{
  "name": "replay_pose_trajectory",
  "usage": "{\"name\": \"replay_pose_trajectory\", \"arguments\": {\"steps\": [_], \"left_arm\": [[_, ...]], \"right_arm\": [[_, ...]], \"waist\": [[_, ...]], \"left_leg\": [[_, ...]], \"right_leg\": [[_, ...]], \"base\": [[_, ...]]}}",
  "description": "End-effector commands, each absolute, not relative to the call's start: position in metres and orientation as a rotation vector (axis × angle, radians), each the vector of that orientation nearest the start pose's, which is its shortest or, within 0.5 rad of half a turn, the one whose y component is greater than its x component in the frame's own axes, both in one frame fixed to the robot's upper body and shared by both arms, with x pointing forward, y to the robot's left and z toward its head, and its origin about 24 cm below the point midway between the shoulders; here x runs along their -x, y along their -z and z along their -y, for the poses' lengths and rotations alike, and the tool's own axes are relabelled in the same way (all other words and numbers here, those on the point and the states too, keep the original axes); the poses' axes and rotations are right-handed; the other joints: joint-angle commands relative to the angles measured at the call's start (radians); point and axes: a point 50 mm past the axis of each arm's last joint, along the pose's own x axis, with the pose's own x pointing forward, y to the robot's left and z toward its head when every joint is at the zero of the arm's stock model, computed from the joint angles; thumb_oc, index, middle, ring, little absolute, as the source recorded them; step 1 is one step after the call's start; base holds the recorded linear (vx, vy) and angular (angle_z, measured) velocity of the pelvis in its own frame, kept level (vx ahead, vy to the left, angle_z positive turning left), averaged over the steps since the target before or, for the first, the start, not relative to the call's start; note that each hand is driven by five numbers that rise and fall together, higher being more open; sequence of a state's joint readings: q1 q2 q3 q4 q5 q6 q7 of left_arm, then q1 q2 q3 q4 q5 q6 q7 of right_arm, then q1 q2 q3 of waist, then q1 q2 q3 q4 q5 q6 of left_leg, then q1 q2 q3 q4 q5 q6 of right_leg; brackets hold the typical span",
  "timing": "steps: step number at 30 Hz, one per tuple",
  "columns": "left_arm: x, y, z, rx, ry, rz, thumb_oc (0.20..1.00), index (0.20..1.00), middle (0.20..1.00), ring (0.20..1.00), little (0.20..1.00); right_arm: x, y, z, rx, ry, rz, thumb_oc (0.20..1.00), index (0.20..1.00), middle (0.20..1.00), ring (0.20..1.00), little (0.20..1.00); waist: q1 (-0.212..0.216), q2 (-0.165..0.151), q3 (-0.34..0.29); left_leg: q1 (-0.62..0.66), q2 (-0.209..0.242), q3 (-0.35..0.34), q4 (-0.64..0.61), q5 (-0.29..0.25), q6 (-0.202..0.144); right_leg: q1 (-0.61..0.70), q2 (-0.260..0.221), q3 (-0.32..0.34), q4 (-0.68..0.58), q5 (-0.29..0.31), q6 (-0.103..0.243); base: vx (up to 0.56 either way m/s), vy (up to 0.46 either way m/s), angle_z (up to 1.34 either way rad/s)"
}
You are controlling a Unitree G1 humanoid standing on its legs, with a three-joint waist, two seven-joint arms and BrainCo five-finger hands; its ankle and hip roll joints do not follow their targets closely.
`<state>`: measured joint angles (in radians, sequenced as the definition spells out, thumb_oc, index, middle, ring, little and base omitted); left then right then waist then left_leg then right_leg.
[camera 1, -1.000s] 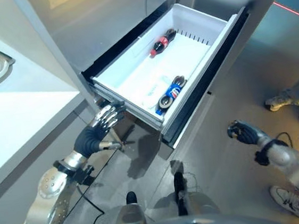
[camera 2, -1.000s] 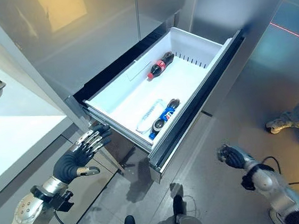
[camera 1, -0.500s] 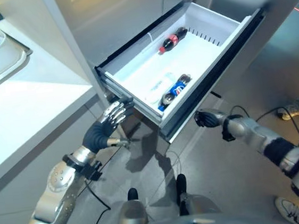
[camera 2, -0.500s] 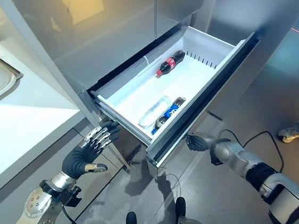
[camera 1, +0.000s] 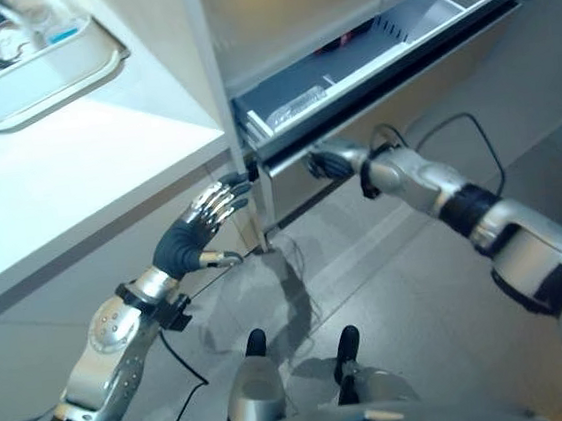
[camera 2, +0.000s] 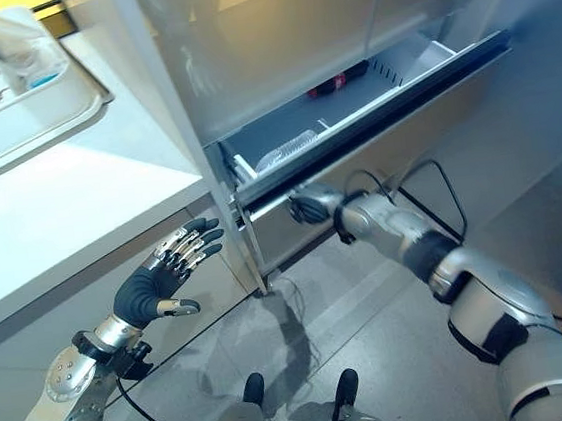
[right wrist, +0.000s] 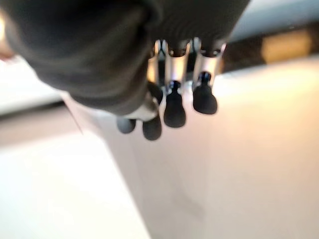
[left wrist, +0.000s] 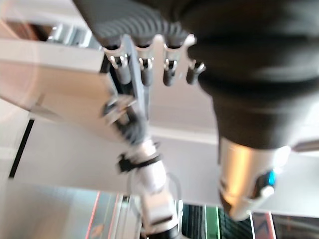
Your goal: Take the drinks into the refrigerator
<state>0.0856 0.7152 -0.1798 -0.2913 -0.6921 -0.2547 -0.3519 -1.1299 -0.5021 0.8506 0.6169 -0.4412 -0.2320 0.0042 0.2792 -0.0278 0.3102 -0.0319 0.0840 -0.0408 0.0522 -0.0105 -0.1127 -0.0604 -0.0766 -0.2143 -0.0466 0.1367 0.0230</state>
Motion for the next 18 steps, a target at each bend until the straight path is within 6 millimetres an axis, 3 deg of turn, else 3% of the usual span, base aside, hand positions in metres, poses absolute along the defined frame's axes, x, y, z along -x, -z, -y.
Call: {"name": "replay_pose_trajectory", "arguments": {"steps": [1, 3, 7, 11, 12, 13, 15, 16, 18], "left_arm": [[-0.215, -0.140, -0.176, 0.022, 0.720, 0.397, 1.000, 1.000, 1.000, 1.000, 1.000], [-0.214, -0.141, -0.176, 0.017, 0.713, 0.399, 1.000, 1.000, 1.000, 1.000, 1.000], [-0.213, -0.141, -0.179, -0.004, 0.682, 0.413, 1.000, 1.000, 1.000, 1.000, 1.000], [-0.210, -0.136, -0.179, -0.002, 0.655, 0.407, 1.000, 1.000, 1.000, 1.000, 1.000], [-0.210, -0.136, -0.180, -0.008, 0.648, 0.408, 1.000, 1.000, 1.000, 1.000, 1.000], [-0.210, -0.134, -0.181, -0.013, 0.642, 0.404, 1.000, 1.000, 1.000, 1.000, 1.000], [-0.209, -0.133, -0.182, -0.021, 0.636, 0.401, 1.000, 1.000, 1.000, 1.000, 1.000], [-0.208, -0.133, -0.186, -0.028, 0.622, 0.403, 1.000, 1.000, 1.000, 1.000, 1.000], [-0.208, -0.133, -0.187, -0.032, 0.620, 0.399, 1.000, 1.000, 1.000, 1.000, 1.000]], "right_arm": [[-0.359, -0.257, 0.034, 1.390, -0.517, 0.927, 0.200, 0.200, 0.200, 0.200, 0.200], [-0.359, -0.248, 0.040, 1.374, -0.521, 0.900, 0.200, 0.200, 0.200, 0.200, 0.200], [-0.358, -0.199, 0.070, 1.341, -0.567, 0.723, 0.200, 0.200, 0.200, 0.200, 0.200], [-0.351, -0.130, 0.114, 1.238, -0.568, 0.452, 0.200, 0.200, 0.200, 0.200, 0.200], [-0.347, -0.115, 0.122, 1.215, -0.569, 0.392, 0.238, 0.238, 0.238, 0.238, 0.238], [-0.342, -0.099, 0.135, 1.191, -0.563, 0.319, 1.000, 1.000, 1.000, 1.000, 1.000], [-0.331, -0.069, 0.160, 1.125, -0.521, 0.179, 1.000, 1.000, 1.000, 1.000, 1.000], [-0.316, -0.036, 0.184, 1.065, -0.472, 0.027, 1.000, 1.000, 1.000, 1.000, 1.000], [-0.308, -0.025, 0.191, 1.053, -0.463, -0.020, 1.000, 1.000, 1.000, 1.000, 1.000]], "waist": [[0.028, -0.036, -0.008], [0.025, -0.037, -0.008], [0.003, -0.034, -0.002], [-0.027, -0.026, 0.003], [-0.034, -0.025, 0.003], [-0.044, -0.025, 0.003], [-0.063, -0.025, 0.000], [-0.083, -0.025, -0.001], [-0.087, -0.026, -0.004]], "left_leg": [[-0.006, -0.097, 0.001, 0.042, -0.067, 0.115], [-0.004, -0.097, 0.002, 0.040, -0.067, 0.117], [0.000, -0.094, 0.014, 0.041, -0.070, 0.120], [0.006, -0.089, 0.028, 0.041, -0.074, 0.120], [0.007, -0.087, 0.031, 0.039, -0.074, 0.120], [0.009, -0.085, 0.034, 0.037, -0.074, 0.120], [0.015, -0.081, 0.041, 0.032, -0.074, 0.119], [0.020, -0.076, 0.048, 0.029, -0.074, 0.119], [0.023, -0.074, 0.052, 0.027, -0.075, 0.118]], "right_leg": [[0.014, -0.071, -0.007, 0.201, -0.143, 0.078], [0.016, -0.071, -0.006, 0.199, -0.141, 0.079], [0.010, -0.070, 0.004, 0.204, -0.138, 0.081], [0.004, -0.067, 0.015, 0.211, -0.140, 0.082], [0.003, -0.066, 0.018, 0.211, -0.139, 0.083], [0.002, -0.064, 0.021, 0.209, -0.139, 0.083], [0.001, -0.060, 0.028, 0.207, -0.138, 0.083], [0.002, -0.058, 0.035, 0.203, -0.138, 0.084], [0.003, -0.056, 0.039, 0.203, -0.139, 0.084]], "base": [[-0.02, 0.015, 0.16], [-0.02, 0.017, 0.17], [-0.03, 0.026, 0.03], [-0.03, 0.033, -0.11], [-0.02, 0.024, -0.13], [-0.02, 0.022, -0.11], [-0.01, 0.028, -0.17], [0.00, 0.021, -0.24], [0.00, 0.008, -0.22]]}}
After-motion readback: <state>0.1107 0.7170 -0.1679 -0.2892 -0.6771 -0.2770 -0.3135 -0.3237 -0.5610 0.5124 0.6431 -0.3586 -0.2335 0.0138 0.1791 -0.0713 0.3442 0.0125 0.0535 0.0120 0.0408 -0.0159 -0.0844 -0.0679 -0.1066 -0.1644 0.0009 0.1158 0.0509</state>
